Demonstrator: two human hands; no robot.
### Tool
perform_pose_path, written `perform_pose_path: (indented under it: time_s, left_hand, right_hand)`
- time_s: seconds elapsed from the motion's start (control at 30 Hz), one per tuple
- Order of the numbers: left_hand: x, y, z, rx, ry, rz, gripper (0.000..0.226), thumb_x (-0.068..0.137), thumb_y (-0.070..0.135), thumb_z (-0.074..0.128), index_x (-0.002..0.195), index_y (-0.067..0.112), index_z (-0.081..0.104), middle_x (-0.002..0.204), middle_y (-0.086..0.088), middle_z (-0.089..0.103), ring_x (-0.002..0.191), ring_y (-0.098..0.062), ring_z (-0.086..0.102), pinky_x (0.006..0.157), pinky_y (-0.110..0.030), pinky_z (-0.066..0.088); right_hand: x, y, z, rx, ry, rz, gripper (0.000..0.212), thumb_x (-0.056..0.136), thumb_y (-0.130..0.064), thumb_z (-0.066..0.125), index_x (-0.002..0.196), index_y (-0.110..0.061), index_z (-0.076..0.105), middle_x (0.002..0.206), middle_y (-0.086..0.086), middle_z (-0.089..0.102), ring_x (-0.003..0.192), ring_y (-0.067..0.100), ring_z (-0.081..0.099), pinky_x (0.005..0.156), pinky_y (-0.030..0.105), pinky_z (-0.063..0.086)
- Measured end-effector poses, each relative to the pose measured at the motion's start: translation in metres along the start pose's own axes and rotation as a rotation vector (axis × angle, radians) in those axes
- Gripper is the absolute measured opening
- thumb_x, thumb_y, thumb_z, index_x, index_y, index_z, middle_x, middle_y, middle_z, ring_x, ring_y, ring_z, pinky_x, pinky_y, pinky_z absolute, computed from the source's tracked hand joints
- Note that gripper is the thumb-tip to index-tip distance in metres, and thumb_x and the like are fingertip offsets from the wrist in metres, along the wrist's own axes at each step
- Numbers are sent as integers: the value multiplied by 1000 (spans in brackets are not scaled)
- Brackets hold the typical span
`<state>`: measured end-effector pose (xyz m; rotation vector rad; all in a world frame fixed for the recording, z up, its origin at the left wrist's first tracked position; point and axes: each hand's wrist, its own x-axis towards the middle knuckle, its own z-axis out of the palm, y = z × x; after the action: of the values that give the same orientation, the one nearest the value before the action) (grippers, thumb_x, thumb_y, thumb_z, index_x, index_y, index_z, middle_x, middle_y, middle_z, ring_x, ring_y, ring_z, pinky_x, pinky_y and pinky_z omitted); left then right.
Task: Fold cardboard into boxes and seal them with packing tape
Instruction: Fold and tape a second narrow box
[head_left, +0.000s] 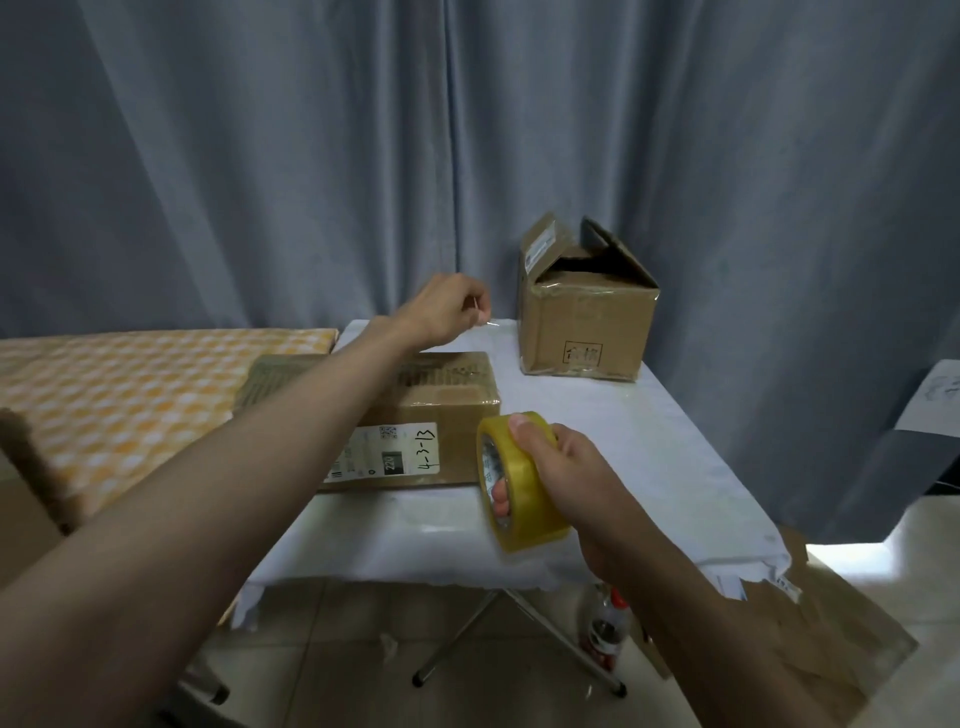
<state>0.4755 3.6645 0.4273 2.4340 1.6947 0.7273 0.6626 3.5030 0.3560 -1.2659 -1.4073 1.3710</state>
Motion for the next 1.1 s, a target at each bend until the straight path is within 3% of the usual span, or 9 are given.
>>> perform_pose_path:
  time_s: [0.13, 0.23, 0.3, 0.4, 0.5, 0.6, 0.7, 0.9, 1.1]
  left_hand:
    - [0, -5, 11, -7, -17, 15, 12, 94, 9, 61, 87, 18, 65, 91, -4, 68, 88, -21, 62, 87, -42, 52]
    - [-1, -10, 20, -5, -21, 14, 9, 94, 12, 61, 90, 18, 67, 94, -3, 69, 88, -21, 62, 85, -43, 53]
    - [-4, -15, 27, 16, -16, 11, 8, 94, 16, 61, 91, 22, 66, 95, 1, 68, 90, -21, 62, 83, -40, 52]
    - [-9, -23, 37, 75, -31, -14, 22, 96, 24, 62, 118, 26, 63, 100, 3, 65, 97, -22, 61, 82, -37, 49]
    - [-15, -27, 39, 127, -49, -18, 48, 98, 28, 59, 144, 26, 45, 121, -2, 62, 107, -23, 58, 90, -39, 48]
    - [-25, -17, 28, 183, 150, 71, 37, 100, 24, 54, 136, 19, 52, 128, -5, 55, 114, -26, 54, 92, -42, 48]
    - [-50, 4, 17, 98, 302, 173, 16, 99, 20, 54, 108, 14, 66, 105, -2, 62, 94, -20, 57, 82, -41, 50]
    - [-116, 21, 31, 116, 157, 105, 30, 103, 27, 43, 108, 15, 70, 109, -2, 66, 99, -22, 56, 87, -42, 46]
    - [-123, 11, 40, 52, 56, -22, 43, 103, 44, 36, 128, 18, 60, 132, -1, 60, 120, -22, 54, 99, -35, 42]
  right_hand:
    - [3, 4, 1, 12, -21, 21, 25, 101, -48, 47, 96, -24, 49, 52, -23, 64, 48, -8, 62, 38, 8, 41]
    - [3, 6, 4, 21, -43, 29, 24, 101, -48, 47, 95, -24, 48, 52, -25, 64, 49, -9, 62, 39, 8, 42]
    - [2, 6, 7, 42, -63, 51, 28, 101, -48, 49, 101, -20, 51, 63, -11, 72, 55, 5, 70, 53, 16, 54]
    - [4, 9, 12, 94, -116, 94, 33, 101, -47, 51, 111, -16, 51, 83, 15, 76, 75, 28, 75, 86, 49, 60]
    - [8, 15, 14, 85, -148, 129, 33, 102, -45, 49, 115, -15, 48, 87, 17, 76, 83, 32, 75, 92, 54, 56]
    - [11, 17, 15, 103, -165, 171, 34, 103, -41, 47, 122, -13, 43, 86, 17, 76, 80, 27, 76, 76, 39, 61]
    - [13, 19, 17, 140, -159, 202, 32, 103, -34, 48, 125, -12, 41, 87, 20, 75, 78, 28, 75, 66, 36, 59]
    - [21, 22, 27, 179, -87, 209, 35, 100, -25, 49, 127, -4, 46, 84, 23, 73, 74, 32, 72, 66, 39, 58]
    - [37, 13, 33, 123, -99, 125, 47, 103, -36, 51, 128, 4, 50, 84, 19, 72, 75, 29, 70, 93, 56, 54]
